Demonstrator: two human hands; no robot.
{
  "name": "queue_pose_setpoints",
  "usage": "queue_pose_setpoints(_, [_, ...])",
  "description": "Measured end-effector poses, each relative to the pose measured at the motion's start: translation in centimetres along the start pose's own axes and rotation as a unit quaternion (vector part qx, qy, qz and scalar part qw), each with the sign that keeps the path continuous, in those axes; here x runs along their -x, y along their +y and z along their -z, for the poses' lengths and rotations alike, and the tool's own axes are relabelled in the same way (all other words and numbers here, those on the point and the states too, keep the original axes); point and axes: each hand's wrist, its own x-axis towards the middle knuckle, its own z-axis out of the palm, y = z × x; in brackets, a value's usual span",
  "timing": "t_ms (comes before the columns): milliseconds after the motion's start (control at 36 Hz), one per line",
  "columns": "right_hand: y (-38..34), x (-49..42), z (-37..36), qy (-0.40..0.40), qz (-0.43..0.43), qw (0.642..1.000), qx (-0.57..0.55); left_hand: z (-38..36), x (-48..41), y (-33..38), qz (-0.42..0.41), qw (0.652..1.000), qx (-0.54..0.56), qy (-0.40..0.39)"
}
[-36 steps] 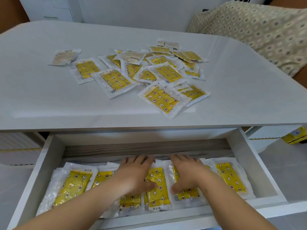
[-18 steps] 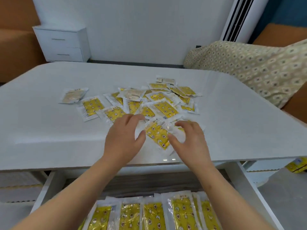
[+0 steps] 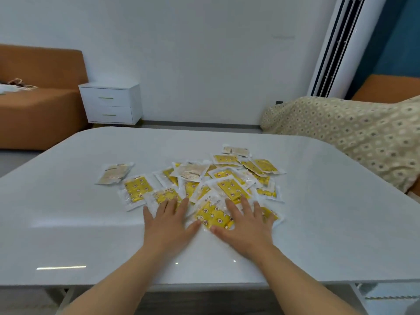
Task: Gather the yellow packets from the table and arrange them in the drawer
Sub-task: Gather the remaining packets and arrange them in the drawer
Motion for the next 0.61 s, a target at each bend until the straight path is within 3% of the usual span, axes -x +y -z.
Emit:
queue_pose_setpoints(167, [-0.7, -1.2, -0.3, 0.052, 0.028, 0.998, -0.013, 0.5, -1.1, -3.6, -0.05, 0.995, 0.035, 0.084])
queue_pose_setpoints(278, [-0.7, -1.1, -0.2, 0.146, 0.057, 0.987, -0.031, 1.2, -2.3, -4.7, 0.024, 0.988, 0.111, 0.105])
queue_pose_setpoints(333, [-0.7, -1.5, -0.2, 0.17, 0.045, 0.983, -0.047, 1.4, -3.1, -5.3, 0.068, 0.988, 0.097, 0.098])
queue_pose_setpoints(472, [-0.9, -2.9, 0.1, 0.05, 0.005, 0.999, -0.003, 1.6, -5.6, -7.0, 0.154, 0.985, 0.043, 0.061])
queue_pose_setpoints(611, [-0.6, -4.0, -0.2, 0.015, 0.004, 1.0, 0.021, 2.3, -8.4, -8.8, 0.18, 0.983, 0.03, 0.025])
